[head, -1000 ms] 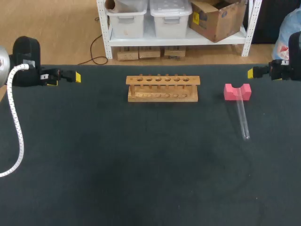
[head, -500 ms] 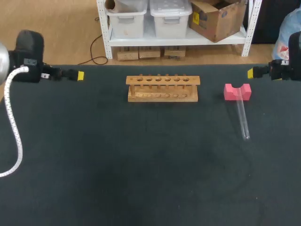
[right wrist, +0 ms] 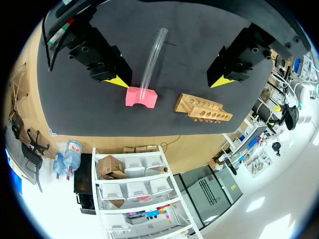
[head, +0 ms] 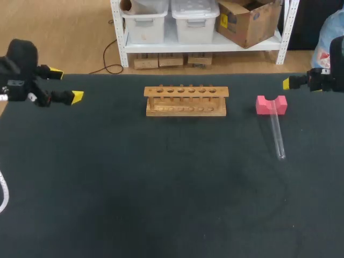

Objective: Grasp the test tube, adjust it, and insert it.

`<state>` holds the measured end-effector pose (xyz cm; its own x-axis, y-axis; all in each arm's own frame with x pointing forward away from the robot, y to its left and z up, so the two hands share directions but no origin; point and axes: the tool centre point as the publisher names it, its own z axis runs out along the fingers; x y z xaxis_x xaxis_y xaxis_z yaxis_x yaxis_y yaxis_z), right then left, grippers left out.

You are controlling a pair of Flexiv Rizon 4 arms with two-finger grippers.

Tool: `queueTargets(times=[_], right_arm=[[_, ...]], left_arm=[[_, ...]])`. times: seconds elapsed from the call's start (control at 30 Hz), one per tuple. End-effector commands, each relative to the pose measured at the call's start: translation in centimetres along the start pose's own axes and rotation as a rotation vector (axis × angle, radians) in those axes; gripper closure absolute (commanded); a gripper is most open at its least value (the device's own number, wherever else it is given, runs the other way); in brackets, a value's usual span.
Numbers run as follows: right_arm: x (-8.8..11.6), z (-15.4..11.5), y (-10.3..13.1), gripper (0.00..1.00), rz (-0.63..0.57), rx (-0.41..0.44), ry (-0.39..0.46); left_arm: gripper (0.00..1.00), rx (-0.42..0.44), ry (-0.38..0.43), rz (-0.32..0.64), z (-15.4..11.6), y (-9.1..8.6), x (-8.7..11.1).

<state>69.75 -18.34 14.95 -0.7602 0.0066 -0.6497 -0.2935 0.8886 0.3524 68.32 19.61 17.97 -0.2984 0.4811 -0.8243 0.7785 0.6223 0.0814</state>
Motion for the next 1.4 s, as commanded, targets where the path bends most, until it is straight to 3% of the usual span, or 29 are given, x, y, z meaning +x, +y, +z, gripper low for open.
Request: queueTargets(times=[0.03,0.23,0.47,0.63,1.4], right_arm=[[0.0,0.0,0.0,0.0,-0.001,0.001,0.0],[0.0,0.0,0.0,0.0,-0.001,0.001,0.0],[0.0,0.0,0.0,0.0,-0.001,0.001,0.0],[0.0,0.0,0.0,0.0,-0.001,0.001,0.0],[0.0,0.0,0.0,0.0,-0.001,0.001,0.0]], left_arm=[[0.0,0.26,-0.285,0.073,0.2,1.5,1.2],[0.0,0.309,-0.328,0.121,1.6,2.9,1.7],[0.0,0.333,-0.379,0.21,3.5,2.4,1.1],[0.0,0.348,-0.387,0.204,4.4,2.1,0.6],[0.0,0.3,-0.282,0.142,5.1,0.1,0.0]])
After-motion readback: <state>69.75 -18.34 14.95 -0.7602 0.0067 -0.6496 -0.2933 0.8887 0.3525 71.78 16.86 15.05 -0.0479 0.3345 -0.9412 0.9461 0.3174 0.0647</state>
